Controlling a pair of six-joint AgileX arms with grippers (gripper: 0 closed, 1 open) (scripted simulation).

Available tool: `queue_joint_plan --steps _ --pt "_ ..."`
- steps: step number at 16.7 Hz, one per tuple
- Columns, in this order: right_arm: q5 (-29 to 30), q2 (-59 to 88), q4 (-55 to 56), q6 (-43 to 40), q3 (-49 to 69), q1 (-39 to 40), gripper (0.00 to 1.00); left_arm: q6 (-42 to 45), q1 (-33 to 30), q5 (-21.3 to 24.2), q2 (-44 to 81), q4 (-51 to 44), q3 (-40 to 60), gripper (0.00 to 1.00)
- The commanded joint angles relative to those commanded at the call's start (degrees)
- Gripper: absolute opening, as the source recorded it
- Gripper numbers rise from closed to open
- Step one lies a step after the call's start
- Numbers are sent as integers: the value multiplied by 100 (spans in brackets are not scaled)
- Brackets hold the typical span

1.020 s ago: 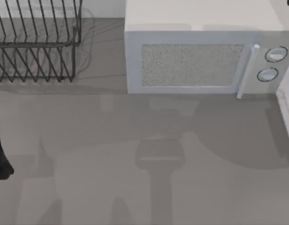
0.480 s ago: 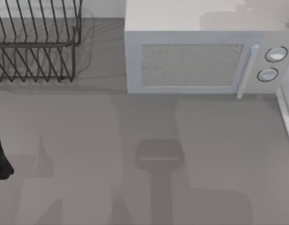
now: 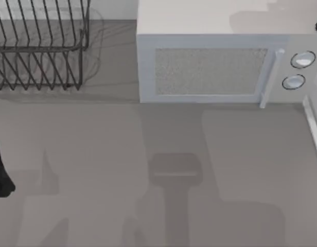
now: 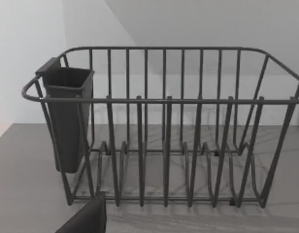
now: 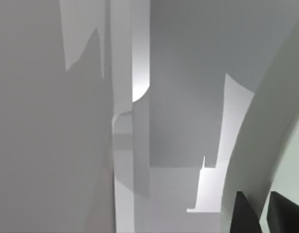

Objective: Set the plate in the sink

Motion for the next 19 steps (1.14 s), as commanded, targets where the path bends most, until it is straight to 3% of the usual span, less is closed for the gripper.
queue_joint_plan --steps 13,19 --pt "0 0 0 0 0 0 98 0 0 0 0 0 0 100" --pt "0 0 0 0 0 0 100 0 0 0 0 0 0 100"
